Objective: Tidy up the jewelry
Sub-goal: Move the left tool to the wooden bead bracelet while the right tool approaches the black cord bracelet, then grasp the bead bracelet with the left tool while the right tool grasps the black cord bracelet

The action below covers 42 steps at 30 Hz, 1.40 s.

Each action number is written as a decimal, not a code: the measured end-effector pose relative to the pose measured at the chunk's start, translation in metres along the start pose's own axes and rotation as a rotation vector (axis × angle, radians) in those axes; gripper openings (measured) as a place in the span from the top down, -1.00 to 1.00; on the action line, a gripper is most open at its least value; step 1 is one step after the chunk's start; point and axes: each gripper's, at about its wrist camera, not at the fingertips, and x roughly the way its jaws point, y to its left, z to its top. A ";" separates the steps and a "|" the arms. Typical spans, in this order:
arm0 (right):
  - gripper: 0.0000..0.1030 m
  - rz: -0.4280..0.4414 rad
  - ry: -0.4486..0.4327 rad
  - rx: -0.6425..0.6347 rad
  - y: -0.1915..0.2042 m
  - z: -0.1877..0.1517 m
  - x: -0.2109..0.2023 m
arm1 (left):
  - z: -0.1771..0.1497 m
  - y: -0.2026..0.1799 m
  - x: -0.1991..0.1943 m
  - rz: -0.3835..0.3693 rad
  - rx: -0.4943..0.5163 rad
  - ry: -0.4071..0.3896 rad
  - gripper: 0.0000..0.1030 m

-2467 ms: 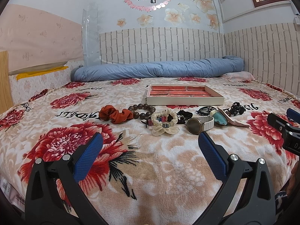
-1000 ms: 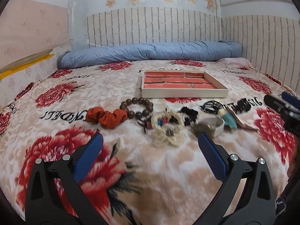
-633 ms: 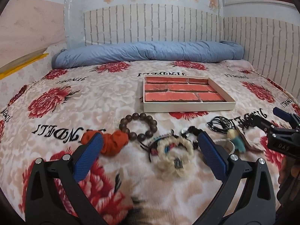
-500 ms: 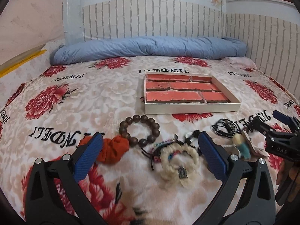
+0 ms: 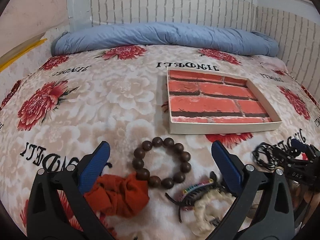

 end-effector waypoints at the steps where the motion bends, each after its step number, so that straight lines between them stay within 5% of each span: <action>1: -0.72 0.003 0.008 -0.005 0.001 0.001 0.003 | -0.001 0.001 0.005 0.000 0.001 0.011 -0.90; 11: -0.15 0.000 0.103 -0.046 0.010 0.005 0.031 | -0.008 0.018 0.044 -0.023 -0.028 0.100 -0.90; 15: 0.08 0.003 0.131 -0.044 0.009 0.007 0.038 | -0.006 0.022 0.055 -0.044 -0.028 0.144 -0.63; 26: 0.17 0.019 0.133 -0.060 0.011 0.006 0.038 | -0.010 0.026 0.086 -0.031 0.007 0.244 -0.24; 33: 0.17 0.020 0.092 -0.063 0.013 0.006 0.029 | -0.014 0.022 0.088 -0.008 0.038 0.239 -0.02; 37: 0.38 0.033 0.118 -0.099 0.020 0.005 0.031 | -0.013 0.025 0.090 -0.013 0.026 0.242 0.05; 42: 0.38 0.027 0.147 -0.120 0.026 0.006 0.038 | -0.013 0.025 0.092 -0.015 0.028 0.250 0.06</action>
